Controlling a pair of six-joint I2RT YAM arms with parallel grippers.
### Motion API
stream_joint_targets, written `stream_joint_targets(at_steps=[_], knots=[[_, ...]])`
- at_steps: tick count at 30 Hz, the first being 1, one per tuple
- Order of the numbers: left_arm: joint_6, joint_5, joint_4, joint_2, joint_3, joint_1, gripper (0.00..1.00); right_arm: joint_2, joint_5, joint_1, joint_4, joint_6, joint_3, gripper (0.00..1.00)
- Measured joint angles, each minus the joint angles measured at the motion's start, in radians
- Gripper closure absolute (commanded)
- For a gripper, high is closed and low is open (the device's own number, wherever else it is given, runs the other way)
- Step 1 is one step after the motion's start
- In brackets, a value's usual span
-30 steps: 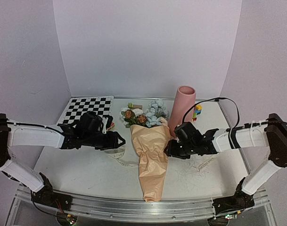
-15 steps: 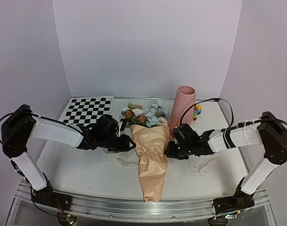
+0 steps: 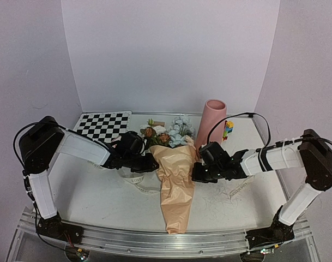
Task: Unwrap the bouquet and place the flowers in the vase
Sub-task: Unfold the wrapping paper at the center of the board.
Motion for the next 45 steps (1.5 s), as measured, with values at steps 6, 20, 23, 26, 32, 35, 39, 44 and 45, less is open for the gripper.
stream_joint_targets(at_steps=[6, 20, 23, 26, 32, 35, 39, 44, 45], knots=[[0.009, 0.004, 0.0, 0.046, 0.047, 0.018, 0.81, -0.003, 0.008, 0.0, -0.002, -0.032, 0.004, 1.0], [0.035, -0.007, 0.0, 0.137, 0.12, 0.052, 0.7, -0.058, -0.003, 0.0, -0.034, -0.143, 0.105, 1.0], [0.041, -0.016, -0.001, 0.129, 0.116, 0.052, 0.65, -0.067, -0.025, 0.0, -0.034, -0.15, 0.122, 1.0], [0.049, -0.022, 0.0, 0.091, 0.088, 0.052, 0.57, -0.067, -0.057, 0.0, -0.035, -0.158, 0.132, 1.0], [0.052, -0.034, -0.001, -0.046, -0.004, 0.046, 0.46, -0.063, -0.122, 0.011, -0.033, -0.169, 0.186, 0.99], [0.053, -0.052, -0.006, -0.153, -0.059, 0.043, 0.43, -0.041, -0.138, 0.044, -0.028, -0.17, 0.237, 0.97], [0.052, -0.098, -0.034, -0.308, -0.123, 0.041, 0.42, 0.021, -0.142, 0.126, -0.018, -0.169, 0.321, 0.76], [0.047, -0.206, -0.123, -0.497, -0.219, 0.041, 0.43, 0.091, -0.177, 0.232, 0.006, -0.178, 0.397, 0.49], [0.045, -0.227, -0.152, -0.539, -0.24, 0.041, 0.43, 0.093, -0.183, 0.246, 0.011, -0.175, 0.398, 0.48]])
